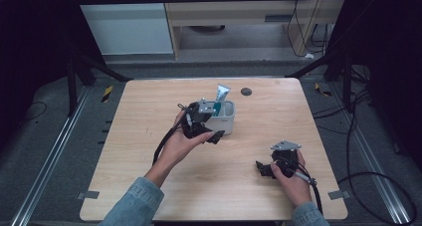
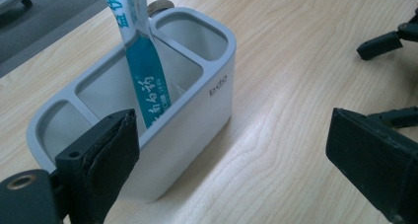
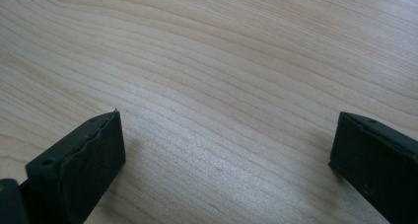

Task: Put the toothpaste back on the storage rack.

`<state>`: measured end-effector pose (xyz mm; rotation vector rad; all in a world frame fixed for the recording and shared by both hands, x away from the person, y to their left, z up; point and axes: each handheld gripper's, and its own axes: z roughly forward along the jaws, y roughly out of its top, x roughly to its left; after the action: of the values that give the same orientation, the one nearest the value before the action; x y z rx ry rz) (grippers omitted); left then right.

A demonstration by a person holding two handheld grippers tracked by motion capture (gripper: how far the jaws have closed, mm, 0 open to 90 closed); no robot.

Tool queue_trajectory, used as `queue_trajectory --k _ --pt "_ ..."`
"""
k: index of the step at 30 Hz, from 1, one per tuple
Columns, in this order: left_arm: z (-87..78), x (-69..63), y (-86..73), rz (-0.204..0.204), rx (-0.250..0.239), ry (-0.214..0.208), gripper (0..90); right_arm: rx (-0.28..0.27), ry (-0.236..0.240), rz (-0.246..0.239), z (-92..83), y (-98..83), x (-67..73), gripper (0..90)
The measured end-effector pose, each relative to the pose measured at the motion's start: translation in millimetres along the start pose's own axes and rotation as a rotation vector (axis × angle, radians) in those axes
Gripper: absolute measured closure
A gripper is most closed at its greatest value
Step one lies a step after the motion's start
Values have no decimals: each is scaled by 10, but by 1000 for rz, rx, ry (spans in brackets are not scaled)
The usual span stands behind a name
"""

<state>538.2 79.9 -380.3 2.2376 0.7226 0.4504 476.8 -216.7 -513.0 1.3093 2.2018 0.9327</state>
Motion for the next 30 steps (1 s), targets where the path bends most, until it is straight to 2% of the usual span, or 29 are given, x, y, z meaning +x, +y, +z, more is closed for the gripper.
queue_trajectory --k 7,18,30 --pt "-44 -68 -131 22 10 -8 49 0 0 0 0 0 0 5" --pt "-96 -137 -351 15 5 -30 43 0 0 0 0 0 0 5" --pt "-200 -35 -685 -18 30 -1 40 0 0 0 0 0 0 5"
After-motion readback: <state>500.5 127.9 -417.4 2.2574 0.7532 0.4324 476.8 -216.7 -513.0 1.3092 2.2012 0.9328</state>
